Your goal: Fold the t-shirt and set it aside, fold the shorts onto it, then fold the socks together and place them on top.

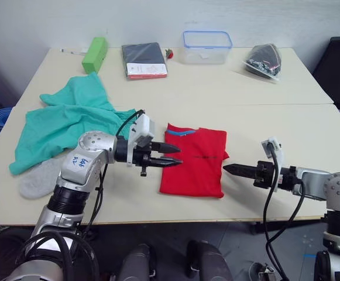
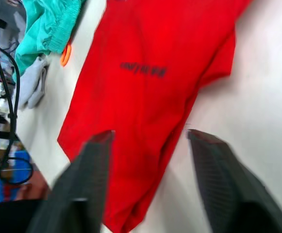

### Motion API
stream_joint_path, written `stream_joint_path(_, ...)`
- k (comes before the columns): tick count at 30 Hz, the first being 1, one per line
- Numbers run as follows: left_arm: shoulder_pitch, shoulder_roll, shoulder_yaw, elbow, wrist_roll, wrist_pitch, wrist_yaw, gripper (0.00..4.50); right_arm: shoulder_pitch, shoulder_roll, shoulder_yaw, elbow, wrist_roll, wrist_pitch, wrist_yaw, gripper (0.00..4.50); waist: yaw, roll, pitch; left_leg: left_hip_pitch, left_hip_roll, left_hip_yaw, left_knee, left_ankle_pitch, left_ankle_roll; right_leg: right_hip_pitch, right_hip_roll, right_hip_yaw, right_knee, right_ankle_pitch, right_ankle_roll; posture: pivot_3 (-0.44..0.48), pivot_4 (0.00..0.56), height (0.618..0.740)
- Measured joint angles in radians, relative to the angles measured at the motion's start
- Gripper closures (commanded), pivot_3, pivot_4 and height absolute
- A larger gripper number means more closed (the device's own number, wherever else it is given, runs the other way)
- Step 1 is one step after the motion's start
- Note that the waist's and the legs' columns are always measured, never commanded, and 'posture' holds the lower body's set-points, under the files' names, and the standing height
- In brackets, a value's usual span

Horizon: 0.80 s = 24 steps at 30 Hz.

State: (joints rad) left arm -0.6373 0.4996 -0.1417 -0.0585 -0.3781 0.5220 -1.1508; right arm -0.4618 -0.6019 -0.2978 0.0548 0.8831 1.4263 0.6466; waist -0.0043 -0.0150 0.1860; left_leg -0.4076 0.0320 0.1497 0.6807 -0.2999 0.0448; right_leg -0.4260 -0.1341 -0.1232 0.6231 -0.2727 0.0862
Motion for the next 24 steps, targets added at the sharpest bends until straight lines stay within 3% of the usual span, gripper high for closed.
stream_joint_path(2, 0.003, 0.012, 0.000, -0.016, 0.000, 0.000, 0.008, 1.13, -0.041, 0.012, 0.029, 0.037, -0.006, 0.001, 0.009, 0.10, 0.000, 0.000, 0.000, 0.000, 0.000, 0.000, 0.000, 0.000, 0.000, 0.000, 0.000, 0.000, 0.001, 0.000, 0.000, 0.000, 0.150, 0.740)
stream_joint_path(5, 0.008, 0.028, 0.006, -0.049, -0.010, 0.015, 0.022, 0.14, -0.107, 0.051, 0.058, 0.111, -0.015, -0.004, 0.021, 0.00, -0.012, -0.001, 0.000, 0.000, 0.001, 0.000, 0.000, 0.000, -0.001, 0.000, 0.001, 0.000, 0.001, 0.000, 0.000, 0.000, 0.150, 0.740)
stream_joint_path(6, 0.008, 0.028, 0.008, -0.057, -0.014, 0.019, 0.025, 0.02, -0.118, 0.066, 0.062, 0.127, -0.020, -0.007, 0.022, 0.00, -0.014, -0.001, 0.000, 0.001, 0.001, 0.000, 0.000, 0.000, -0.001, 0.000, 0.001, 0.000, 0.001, 0.000, 0.000, 0.000, 0.150, 0.740)
stream_joint_path(12, 0.018, 0.048, 0.016, -0.095, -0.025, 0.031, 0.056, 0.02, -0.211, 0.167, 0.143, 0.255, -0.087, -0.115, 0.064, 0.00, -0.043, -0.001, -0.001, 0.003, 0.003, 0.002, -0.002, 0.001, -0.004, 0.000, 0.004, 0.001, 0.003, -0.001, -0.001, 0.000, 0.150, 0.740)
stream_joint_path(18, 0.038, 0.071, 0.034, -0.130, -0.036, 0.046, 0.082, 0.02, -0.230, 0.181, 0.201, 0.310, -0.134, -0.208, 0.138, 0.00, -0.050, -0.004, -0.003, 0.004, 0.004, 0.002, -0.002, 0.001, -0.005, 0.001, 0.004, 0.002, 0.003, -0.001, -0.001, 0.000, 0.150, 0.740)
stream_joint_path(21, 0.051, 0.078, 0.044, -0.132, -0.041, 0.047, 0.089, 0.00, -0.230, 0.180, 0.222, 0.310, -0.160, -0.240, 0.152, 0.60, -0.050, -0.004, -0.004, 0.005, 0.004, 0.002, -0.002, 0.002, -0.005, 0.001, 0.004, 0.002, 0.003, -0.001, -0.001, 0.000, 0.150, 0.740)
stream_joint_path(24, 0.060, 0.085, 0.044, -0.135, -0.051, 0.054, 0.088, 0.00, -0.224, 0.174, 0.230, 0.312, -0.189, -0.264, 0.154, 1.62, -0.046, -0.004, -0.004, 0.004, 0.004, 0.001, -0.002, 0.001, -0.006, 0.001, 0.003, 0.002, 0.003, -0.001, -0.001, 0.000, 0.150, 0.740)
